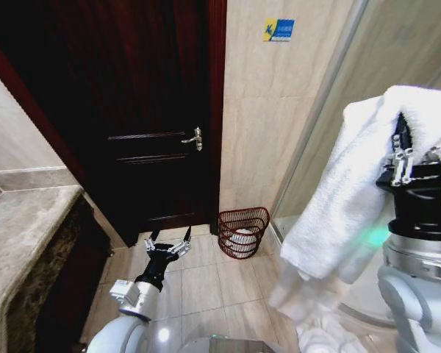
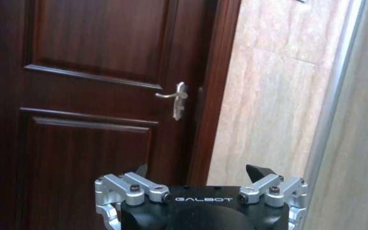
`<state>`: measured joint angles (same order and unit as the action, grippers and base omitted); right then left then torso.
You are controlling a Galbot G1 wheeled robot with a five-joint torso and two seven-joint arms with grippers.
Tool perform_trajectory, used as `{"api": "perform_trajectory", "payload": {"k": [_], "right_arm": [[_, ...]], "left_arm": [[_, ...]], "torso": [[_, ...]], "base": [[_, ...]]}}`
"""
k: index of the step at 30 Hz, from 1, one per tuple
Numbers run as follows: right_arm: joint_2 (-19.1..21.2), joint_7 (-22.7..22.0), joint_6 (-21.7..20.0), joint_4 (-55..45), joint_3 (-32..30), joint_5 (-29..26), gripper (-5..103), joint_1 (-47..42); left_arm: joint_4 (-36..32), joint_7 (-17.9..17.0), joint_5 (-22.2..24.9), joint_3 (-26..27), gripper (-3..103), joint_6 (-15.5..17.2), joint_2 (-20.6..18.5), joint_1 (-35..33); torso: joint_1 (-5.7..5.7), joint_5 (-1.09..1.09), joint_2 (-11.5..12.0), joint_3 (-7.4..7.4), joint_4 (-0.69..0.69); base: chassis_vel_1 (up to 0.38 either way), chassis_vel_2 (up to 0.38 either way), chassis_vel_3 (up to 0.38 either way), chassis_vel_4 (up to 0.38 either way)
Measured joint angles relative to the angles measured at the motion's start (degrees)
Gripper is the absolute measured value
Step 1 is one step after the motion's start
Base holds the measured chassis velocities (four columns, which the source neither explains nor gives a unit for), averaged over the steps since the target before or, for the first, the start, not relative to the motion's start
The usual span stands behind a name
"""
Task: Discard the used towel into the hamper.
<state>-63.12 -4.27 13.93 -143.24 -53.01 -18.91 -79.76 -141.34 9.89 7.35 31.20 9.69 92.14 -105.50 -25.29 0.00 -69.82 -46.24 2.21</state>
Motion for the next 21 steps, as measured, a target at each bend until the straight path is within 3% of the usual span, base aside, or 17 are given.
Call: {"api": "perform_trajectory", "payload": {"k": [21], "right_arm": [[3.08,-0.06,0.17,0.0,-0.89,-2.42,13,3.27]], "left_arm": [[0.0,0.0,0.0,0.0,100,0.0,0.0,-0.01]], "torso": [[0.27,0.01,0.58,0.33,0.0]], "base": [[0.038,0.029,0.034,0.037]]}}
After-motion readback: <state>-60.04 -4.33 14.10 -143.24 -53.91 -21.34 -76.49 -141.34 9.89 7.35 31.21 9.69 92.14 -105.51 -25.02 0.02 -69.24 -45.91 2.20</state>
